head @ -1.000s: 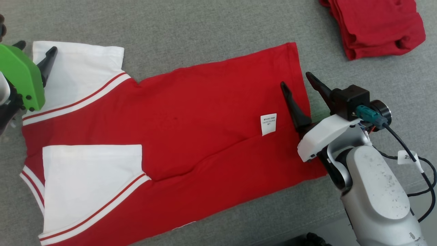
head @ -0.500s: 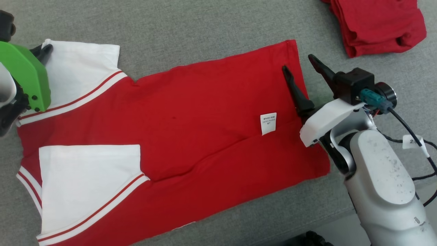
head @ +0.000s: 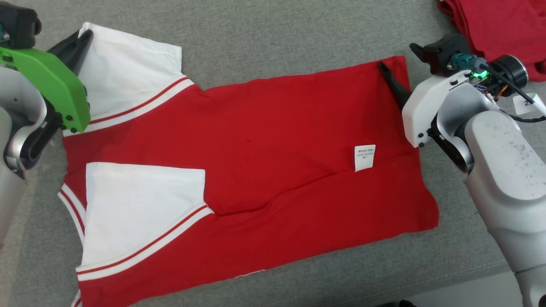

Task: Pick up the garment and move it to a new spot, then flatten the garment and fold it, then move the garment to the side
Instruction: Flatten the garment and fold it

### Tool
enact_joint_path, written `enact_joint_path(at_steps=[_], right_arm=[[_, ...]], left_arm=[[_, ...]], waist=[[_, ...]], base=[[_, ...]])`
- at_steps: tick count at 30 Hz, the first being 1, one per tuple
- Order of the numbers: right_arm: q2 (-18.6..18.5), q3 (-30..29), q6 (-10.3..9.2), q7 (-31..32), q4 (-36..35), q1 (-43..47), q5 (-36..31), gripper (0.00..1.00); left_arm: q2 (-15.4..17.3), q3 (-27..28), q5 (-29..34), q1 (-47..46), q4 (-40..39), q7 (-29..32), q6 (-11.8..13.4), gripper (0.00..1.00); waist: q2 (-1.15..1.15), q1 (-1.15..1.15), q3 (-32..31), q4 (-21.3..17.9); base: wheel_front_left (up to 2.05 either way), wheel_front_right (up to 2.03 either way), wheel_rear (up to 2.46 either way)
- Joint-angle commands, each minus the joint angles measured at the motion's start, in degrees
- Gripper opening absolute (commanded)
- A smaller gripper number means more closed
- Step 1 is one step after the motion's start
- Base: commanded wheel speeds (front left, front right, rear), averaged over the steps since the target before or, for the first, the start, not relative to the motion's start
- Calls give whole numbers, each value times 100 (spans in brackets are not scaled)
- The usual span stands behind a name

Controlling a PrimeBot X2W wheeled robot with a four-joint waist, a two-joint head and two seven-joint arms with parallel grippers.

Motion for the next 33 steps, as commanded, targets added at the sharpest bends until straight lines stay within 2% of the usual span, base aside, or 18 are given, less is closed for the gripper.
enact_joint_path(at_steps=[1, 5, 6, 8, 10, 15, 22, 26, 33], right_arm=[[-101, 71, -10, 126, 85, -53, 67, 100], [-315, 334, -9, 521, 202, -21, 373, 99], [-363, 380, -9, 607, 189, 10, 475, 67], [-438, 445, -9, 739, 149, 60, 619, 24], [-489, 483, -9, 800, 95, 84, 690, 0], [-484, 475, -9, 602, 0, 19, 725, 0], [-358, 397, -9, 5, 215, -160, 484, 0], [-415, 430, -9, -369, 189, 60, 388, 0], [-501, 153, -9, -932, -243, 947, 482, 0]], left_arm=[[-29, -40, 71, 93, -56, -70, 6, 0], [-61, -149, 71, 178, -215, -213, 7, 0], [-71, -178, 70, 199, -257, -238, 6, 0], [-77, -229, 81, 227, -325, -293, 6, 0], [-79, -271, 86, 248, -373, -330, 7, 0], [-92, -312, 81, 224, -430, -471, 6, 0], [-141, -392, 17, 240, -426, -750, 6, 0], [-84, -353, -100, 556, -565, -1031, 17, 0], [164, -168, -407, 1681, -1175, -1578, 316, 0]], waist=[[0, 0, -50, 144], [0, 0, -125, 256], [0, 0, -149, 278], [0, 0, -181, 301], [0, 0, -207, 315], [0, 0, -304, 333], [0, 0, -571, 380], [0, 0, -785, 443], [0, 0, -1210, 580]], base=[[0, 0, 0], [0, 0, 0], [0, 0, 0], [0, 0, 0], [0, 0, 0], [0, 0, 0], [0, 0, 0], [0, 0, 0], [0, 0, 0]])
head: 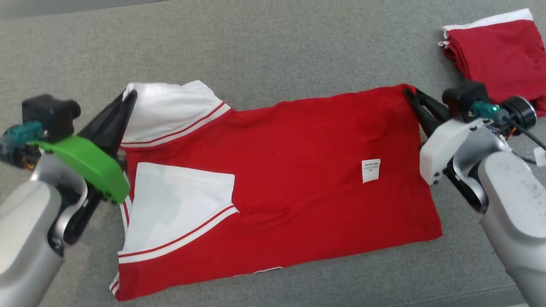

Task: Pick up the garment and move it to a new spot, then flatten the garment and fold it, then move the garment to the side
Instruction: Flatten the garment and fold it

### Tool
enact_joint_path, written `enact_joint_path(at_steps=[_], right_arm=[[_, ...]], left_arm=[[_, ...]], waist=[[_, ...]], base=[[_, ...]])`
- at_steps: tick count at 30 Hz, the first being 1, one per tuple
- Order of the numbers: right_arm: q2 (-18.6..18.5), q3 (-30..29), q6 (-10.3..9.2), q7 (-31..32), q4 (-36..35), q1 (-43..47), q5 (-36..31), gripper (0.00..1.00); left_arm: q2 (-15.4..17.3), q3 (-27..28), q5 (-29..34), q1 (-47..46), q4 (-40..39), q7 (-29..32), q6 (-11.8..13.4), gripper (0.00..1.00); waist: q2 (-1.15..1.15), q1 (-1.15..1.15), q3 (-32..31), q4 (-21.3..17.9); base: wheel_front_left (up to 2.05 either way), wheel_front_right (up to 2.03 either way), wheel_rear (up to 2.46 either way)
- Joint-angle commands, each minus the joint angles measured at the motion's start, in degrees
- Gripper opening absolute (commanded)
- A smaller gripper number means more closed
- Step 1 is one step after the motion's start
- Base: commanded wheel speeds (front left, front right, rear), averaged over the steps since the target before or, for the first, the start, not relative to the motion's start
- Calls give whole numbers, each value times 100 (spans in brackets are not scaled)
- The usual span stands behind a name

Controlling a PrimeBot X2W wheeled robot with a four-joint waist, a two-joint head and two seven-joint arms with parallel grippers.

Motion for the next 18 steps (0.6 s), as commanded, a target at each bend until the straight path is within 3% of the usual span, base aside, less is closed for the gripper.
enact_joint_path(at_steps=[1, 10, 18], right_arm=[[-6, -67, -8, -70, -108, 257, 36, 0], [210, -744, -8, -109, -919, 1702, -128, 0], [445, -1152, -8, -50, -1314, 2372, -440, 0]], left_arm=[[114, 42, -26, 288, -117, -105, 102, 0], [237, 112, -378, 1891, -1041, -677, 679, 0], [55, 102, -675, 2737, -1221, -1056, 893, 0]], waist=[[0, 0, -243, 101], [0, 0, -635, 206], [0, 0, -727, 223]], base=[[0, 0, 0], [0, 0, 0], [0, 0, 0]])
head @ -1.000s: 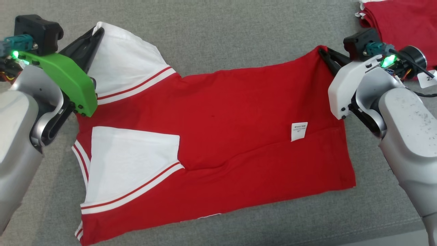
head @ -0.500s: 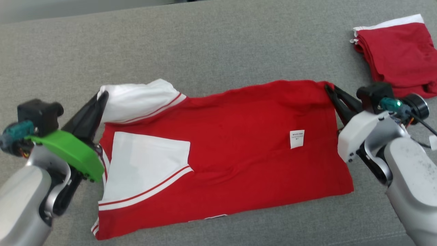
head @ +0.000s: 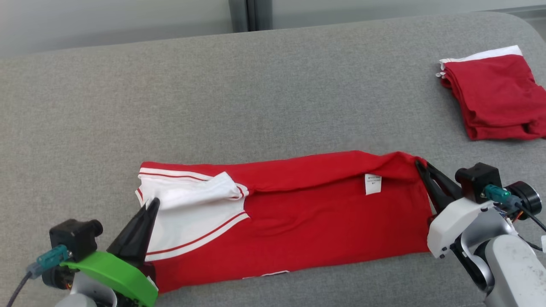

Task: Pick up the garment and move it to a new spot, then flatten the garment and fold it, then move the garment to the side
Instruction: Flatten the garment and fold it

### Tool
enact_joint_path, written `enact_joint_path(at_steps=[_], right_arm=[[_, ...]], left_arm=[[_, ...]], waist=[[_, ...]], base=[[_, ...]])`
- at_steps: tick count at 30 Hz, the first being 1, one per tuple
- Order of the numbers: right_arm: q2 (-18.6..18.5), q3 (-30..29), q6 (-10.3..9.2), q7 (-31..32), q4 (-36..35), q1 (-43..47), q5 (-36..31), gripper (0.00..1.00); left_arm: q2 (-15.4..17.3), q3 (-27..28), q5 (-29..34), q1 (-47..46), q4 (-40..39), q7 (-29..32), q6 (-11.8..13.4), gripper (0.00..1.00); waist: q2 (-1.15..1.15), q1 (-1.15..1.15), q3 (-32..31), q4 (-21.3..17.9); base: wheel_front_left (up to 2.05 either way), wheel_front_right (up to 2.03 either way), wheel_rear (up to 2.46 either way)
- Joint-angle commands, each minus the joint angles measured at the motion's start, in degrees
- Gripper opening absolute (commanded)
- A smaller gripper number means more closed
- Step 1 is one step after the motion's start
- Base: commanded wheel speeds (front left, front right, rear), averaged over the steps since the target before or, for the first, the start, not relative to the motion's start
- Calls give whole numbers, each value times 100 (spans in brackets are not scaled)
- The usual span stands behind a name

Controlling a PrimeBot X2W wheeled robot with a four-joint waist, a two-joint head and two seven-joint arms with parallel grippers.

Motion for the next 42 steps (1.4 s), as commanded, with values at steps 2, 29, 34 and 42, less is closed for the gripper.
enact_joint_path(at_steps=[2, 29, 34, 42], right_arm=[[25, -98, -8, 10, -60, 184, -99, 0], [943, -1306, -8, -449, 10, 806, -545, 100], [1138, -1277, -8, -480, 342, 645, -538, 100], [1255, -1400, -8, -606, 1276, 442, -824, 100]], left_arm=[[-88, -1, -55, 186, 79, -101, 27, 0], [-1055, 882, 639, 631, 601, -430, 87, 100], [-1527, 1078, 1040, 627, 698, -432, 15, 100], [-1981, 1247, 1411, 624, 896, -433, -193, 100]], waist=[[0, 0, -33, 18], [0, 0, -463, 46], [0, 0, -516, 64], [0, 0, -487, 177]], base=[[0, 0, 0], [0, 0, 0], [0, 0, 0], [0, 0, 0]])
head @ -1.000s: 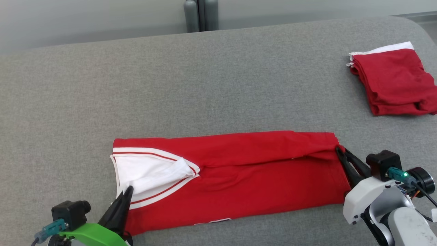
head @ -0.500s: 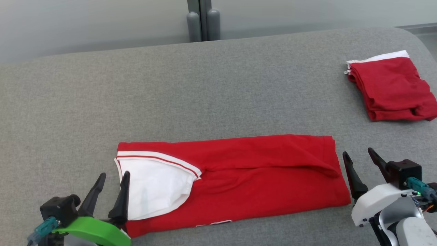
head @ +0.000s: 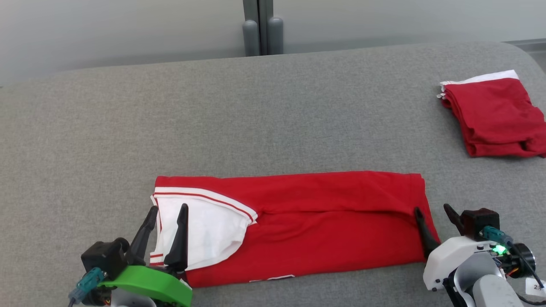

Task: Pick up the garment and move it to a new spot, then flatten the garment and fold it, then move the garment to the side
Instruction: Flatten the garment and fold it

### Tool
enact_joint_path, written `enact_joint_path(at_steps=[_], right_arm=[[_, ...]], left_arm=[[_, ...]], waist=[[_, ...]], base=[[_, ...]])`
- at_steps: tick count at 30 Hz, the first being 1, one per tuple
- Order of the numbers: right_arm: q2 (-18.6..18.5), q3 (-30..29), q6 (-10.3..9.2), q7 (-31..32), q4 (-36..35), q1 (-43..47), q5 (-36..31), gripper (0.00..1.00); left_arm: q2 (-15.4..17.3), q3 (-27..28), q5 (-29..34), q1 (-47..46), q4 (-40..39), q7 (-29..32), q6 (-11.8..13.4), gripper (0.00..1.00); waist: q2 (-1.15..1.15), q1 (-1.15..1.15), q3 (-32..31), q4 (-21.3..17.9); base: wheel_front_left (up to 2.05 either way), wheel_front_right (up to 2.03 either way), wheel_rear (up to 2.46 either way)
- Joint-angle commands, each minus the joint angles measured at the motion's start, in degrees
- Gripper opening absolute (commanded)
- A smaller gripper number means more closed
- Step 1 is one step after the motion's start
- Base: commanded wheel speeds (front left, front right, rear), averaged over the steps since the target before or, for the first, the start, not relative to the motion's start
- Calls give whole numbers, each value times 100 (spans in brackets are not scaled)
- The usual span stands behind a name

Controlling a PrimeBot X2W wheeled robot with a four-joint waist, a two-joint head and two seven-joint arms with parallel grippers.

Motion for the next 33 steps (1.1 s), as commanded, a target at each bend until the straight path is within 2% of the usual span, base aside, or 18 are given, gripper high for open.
enact_joint_path(at_steps=[1, 5, 11, 12, 13, 14, 15, 17, 19, 25, 33], right_arm=[[-1, -63, -8, -55, 170, -97, -44, 100], [15, -129, -8, -180, 676, -219, -90, 100], [14, 137, -8, -339, 1270, -414, -145, 100], [14, 157, -8, -346, 1355, -440, -147, 93], [15, 173, -8, -341, 1431, -462, -144, 68], [17, 183, -8, -341, 1520, -490, -155, 47], [17, 184, -8, -342, 1587, -509, -175, 41], [18, 180, -8, -362, 1725, -560, -181, 16], [16, 151, -8, -379, 1836, -633, -191, 0], [-6, -170, -10, -537, 1951, -825, -335, 0], [-149, -1025, -10, -360, 1480, -686, -652, 0]], left_arm=[[-35, 59, 75, -61, 46, -15, -37, 100], [-104, 139, 173, -34, 128, -16, -127, 100], [-196, 223, 259, 20, 239, -16, -220, 100], [-208, 235, 272, 28, 252, -16, -231, 100], [-221, 241, 290, 34, 262, -16, -239, 100], [-238, 245, 305, 42, 276, -16, -254, 100], [-248, 248, 322, 47, 283, -16, -265, 100], [-266, 233, 368, 48, 306, -16, -275, 100], [-288, 221, 406, 49, 331, -16, -291, 100], [-338, 147, 514, 29, 418, -16, -354, 100], [-420, 72, 622, -78, 519, -16, -392, 100]], waist=[[0, 0, 18, 32], [0, 0, 26, 89], [0, 0, 7, 127], [0, 0, -1, 129], [0, 0, -8, 129], [0, 0, -18, 127], [0, 0, -26, 125], [0, 0, -43, 117], [0, 0, -67, 102], [0, 0, -171, 10], [0, 0, -293, -137]], base=[[0, 0, 0], [0, 0, 0], [0, 0, 0], [0, 0, 0], [0, 0, 0], [0, 0, 0], [0, 0, 0], [0, 0, 0], [0, 0, 0], [0, 0, 0], [0, 0, 0]])
